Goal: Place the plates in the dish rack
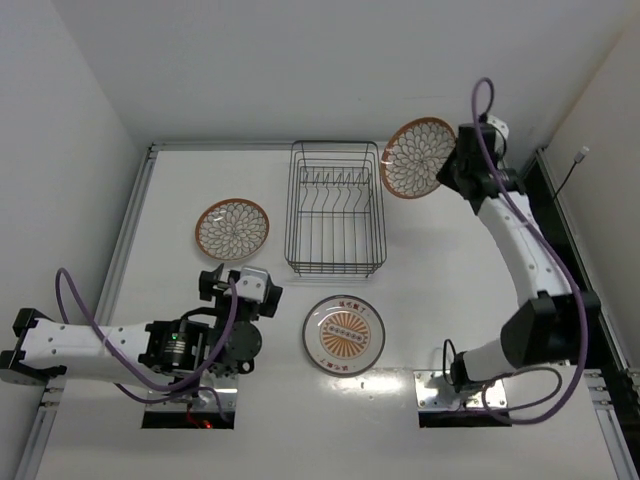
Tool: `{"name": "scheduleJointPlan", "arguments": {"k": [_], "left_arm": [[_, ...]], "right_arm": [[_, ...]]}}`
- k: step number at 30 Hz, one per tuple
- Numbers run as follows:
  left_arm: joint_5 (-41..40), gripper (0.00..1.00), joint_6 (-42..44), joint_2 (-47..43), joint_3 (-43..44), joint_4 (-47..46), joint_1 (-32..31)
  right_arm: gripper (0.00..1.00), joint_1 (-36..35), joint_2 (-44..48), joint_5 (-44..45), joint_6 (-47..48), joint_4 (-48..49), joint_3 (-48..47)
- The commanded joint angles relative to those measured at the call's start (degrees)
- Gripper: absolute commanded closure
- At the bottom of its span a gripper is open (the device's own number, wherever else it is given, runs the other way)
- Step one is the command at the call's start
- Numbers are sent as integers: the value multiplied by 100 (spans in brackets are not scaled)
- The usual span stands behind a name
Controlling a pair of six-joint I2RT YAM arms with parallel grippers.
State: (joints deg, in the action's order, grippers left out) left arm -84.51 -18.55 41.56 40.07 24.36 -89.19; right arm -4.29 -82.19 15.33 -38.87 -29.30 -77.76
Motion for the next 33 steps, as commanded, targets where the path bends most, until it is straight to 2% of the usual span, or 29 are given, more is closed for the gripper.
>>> {"name": "scheduleJointPlan", "arguments": {"k": [1,7,15,24,28,33], "left_arm": [[-452,13,-79,-148,229,-142,51],[-400,13,-79,-263,229,-142,51],[-400,13,-26,-263,177,-195,51],[-400,13,26,-324,176,-247,51],[-400,13,26,-324,176,-247,51],[-400,13,26,-324,176,-247,51]], "right_arm": [[100,-440,-612,1479,-77,-241,-994],[100,-1239,-1903,2516,37,-909,-2671],[100,-2171,-3162,3843,213,-1534,-4132],[100,-2646,-3400,4961,213,-1684,-4072],[100,-2831,-3128,5496,345,-1535,-4019],[100,-2893,-2934,5761,942,-1053,-3958]]}}
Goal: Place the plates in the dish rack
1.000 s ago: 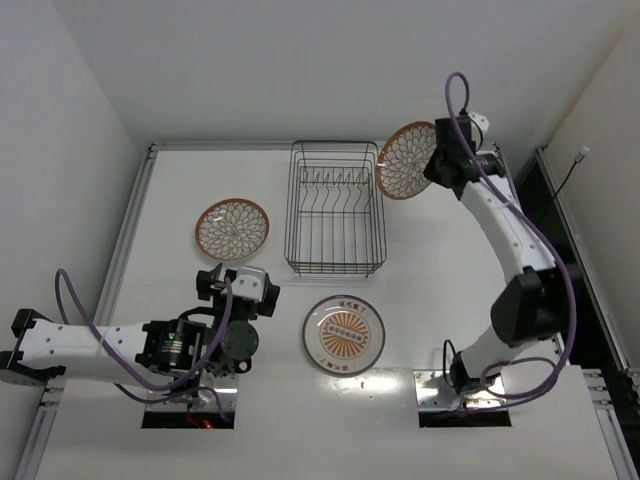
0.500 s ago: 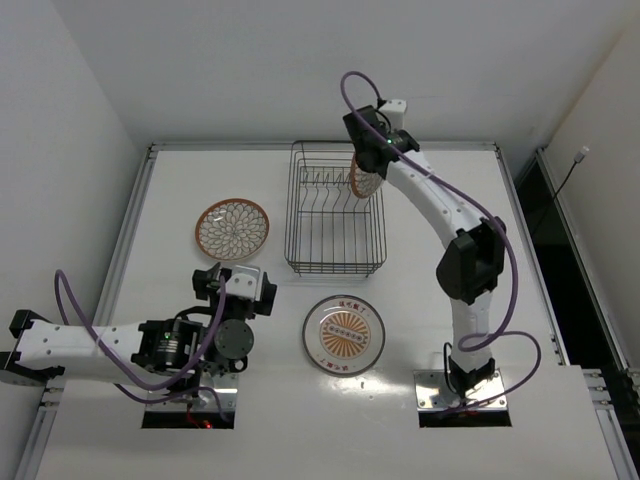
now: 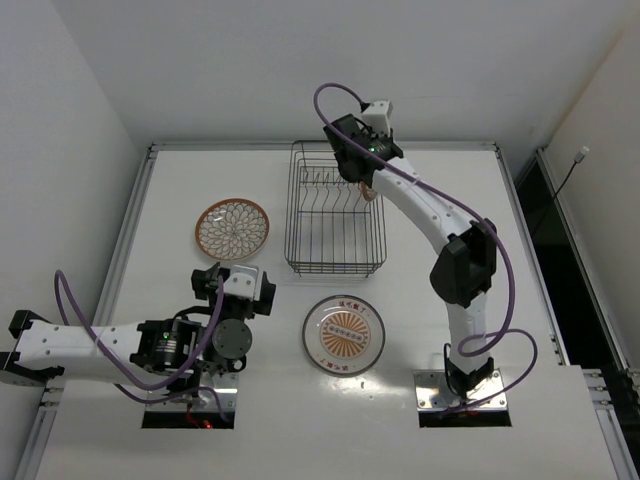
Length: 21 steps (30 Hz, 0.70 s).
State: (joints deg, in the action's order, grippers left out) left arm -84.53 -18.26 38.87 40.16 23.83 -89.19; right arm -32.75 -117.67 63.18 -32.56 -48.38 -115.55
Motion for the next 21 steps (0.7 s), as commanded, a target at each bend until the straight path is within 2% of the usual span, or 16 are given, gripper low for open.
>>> {"name": "scheduleJointPlan", "arguments": {"k": [1,21], "left_arm": [[-397,13,-2,-55,167,-195,51],[-397,13,-2,-108,167,-195,51]], "right_arm": [[100,-99,613,1038,442,909,-179],[100,-460,-283,1724,1208,1630,137]]}}
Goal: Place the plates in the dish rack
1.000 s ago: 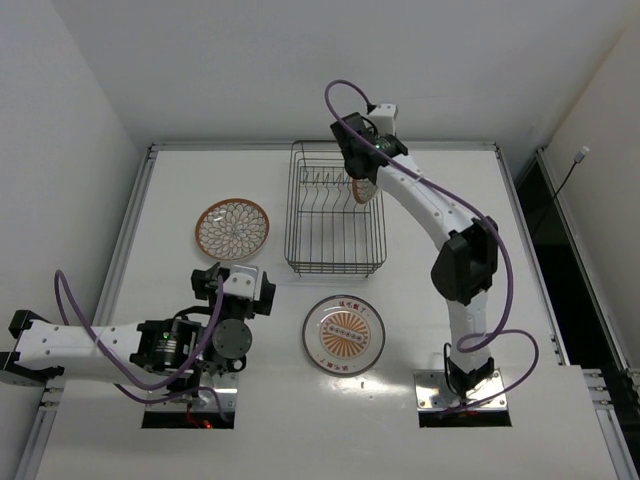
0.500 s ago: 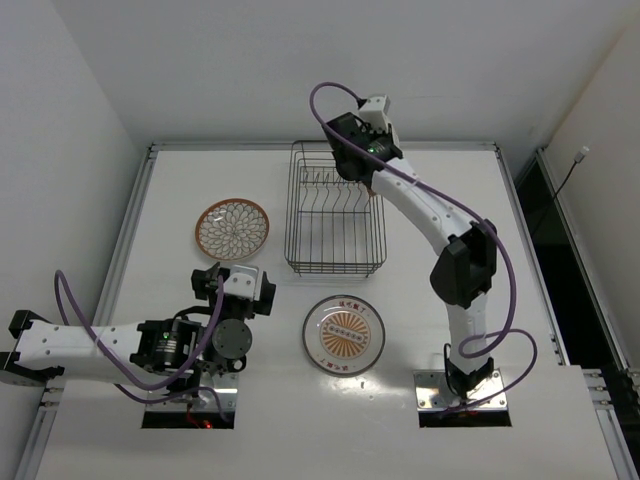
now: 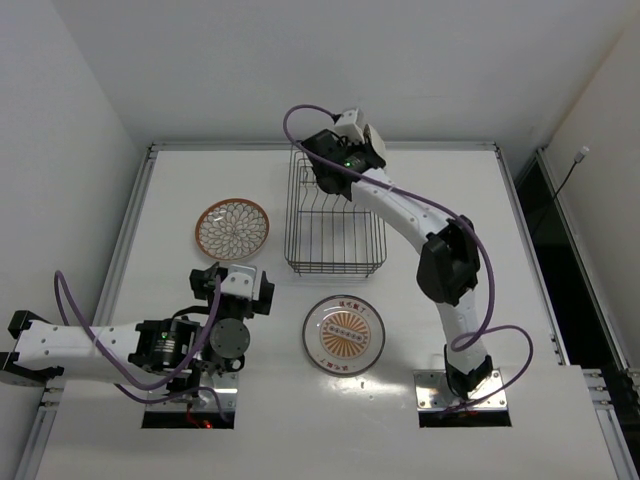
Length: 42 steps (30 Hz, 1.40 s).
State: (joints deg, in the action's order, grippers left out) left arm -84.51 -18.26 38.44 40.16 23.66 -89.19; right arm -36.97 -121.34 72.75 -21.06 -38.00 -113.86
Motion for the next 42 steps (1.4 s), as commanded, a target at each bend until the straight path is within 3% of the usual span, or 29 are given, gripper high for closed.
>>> {"name": "scheduleJointPlan", "arguments": {"k": [1,10,17,22,24,25,29,42], "left_arm": [[-400,13,-2,-64,167,-178,51],[-400,13,-2,-64,167,-230,51],[-400,13,51,-64,115,-230,51],[-400,13,103,-64,115,-283,51],[-400,13,103,-64,115,-283,51],[-400,13,103,-64,115,-283,51],[-400,13,156,-64,115,-388,51],[-452,13,227,-64,62,-388,51]], "right_arm": [[100,-38,84,767,58,592,30],[100,-38,84,767,145,697,172],[99,-38,-161,30,5,487,172],[92,-91,-276,-472,-188,231,172],[84,-91,-347,-595,-346,56,172],[75,-91,-347,-665,-398,3,172],[68,-91,-294,-1121,-451,-163,172],[63,128,84,-2010,-688,-682,23]]}}
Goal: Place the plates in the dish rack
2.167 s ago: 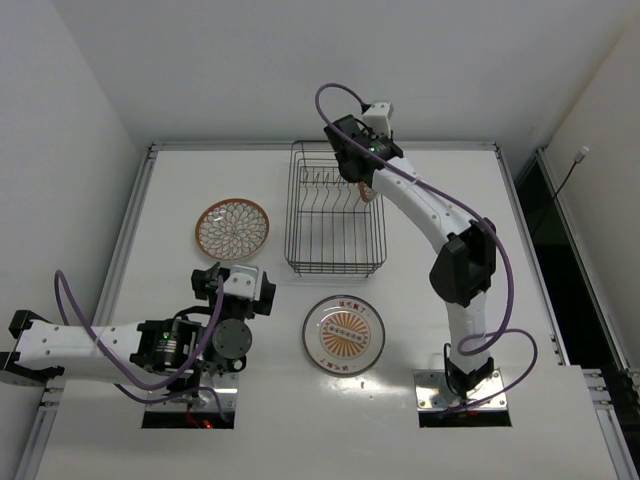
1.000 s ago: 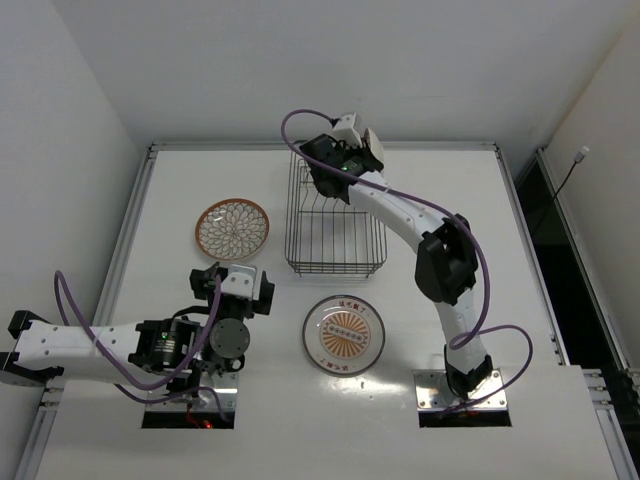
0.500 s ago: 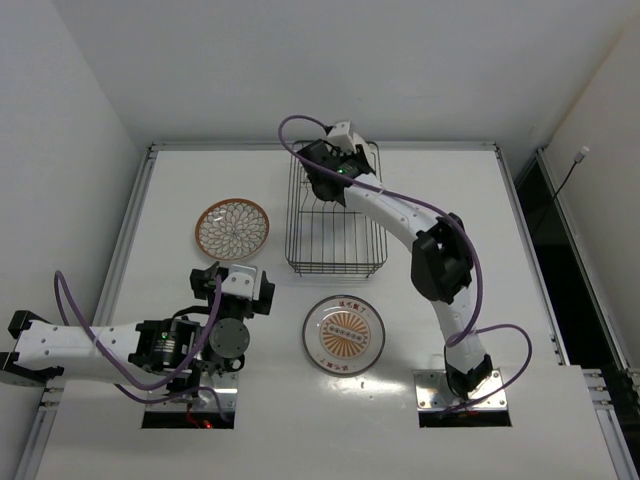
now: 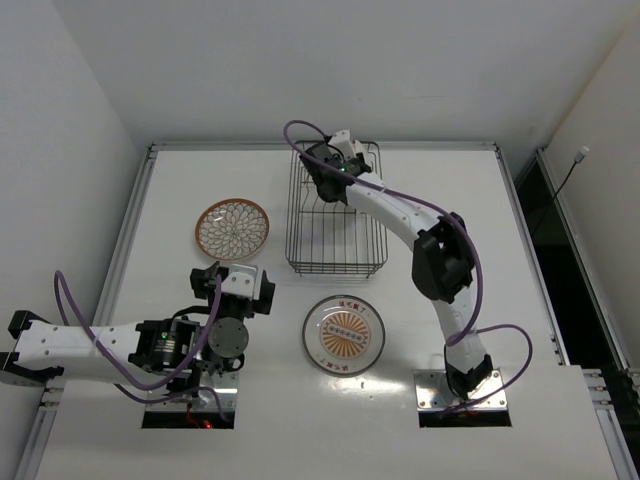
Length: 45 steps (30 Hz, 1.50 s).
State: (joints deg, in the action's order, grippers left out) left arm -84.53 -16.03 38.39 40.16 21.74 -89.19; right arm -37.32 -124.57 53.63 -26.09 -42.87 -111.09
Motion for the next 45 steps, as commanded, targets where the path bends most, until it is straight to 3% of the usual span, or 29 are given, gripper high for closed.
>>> {"name": "scheduleJointPlan", "arguments": {"k": [1,7,14,23,27,34,39,45], "left_arm": [[-450,13,4,-60,62,-196,51],[-450,13,-49,-60,62,-143,51],[-450,13,-49,-60,62,-143,51],[-450,13,-155,-60,115,-29,51],[-450,13,-207,-7,115,32,51],[-450,13,-321,-7,167,85,51],[-450,13,-322,46,167,138,51],[-398,13,-374,46,220,191,51]], "right_arm": [[63,164,347,-228,-186,-247,-325],[55,383,407,-274,-458,-442,-433],[52,278,1856,-570,-397,-239,253],[41,436,4693,-2769,-336,508,3089],[41,436,5687,-3199,-853,578,4680],[41,541,8313,-4386,-1829,947,7606],[44,542,9160,-5220,-2593,1341,8734],[44,542,9302,-5801,-3068,1807,9718]]}}
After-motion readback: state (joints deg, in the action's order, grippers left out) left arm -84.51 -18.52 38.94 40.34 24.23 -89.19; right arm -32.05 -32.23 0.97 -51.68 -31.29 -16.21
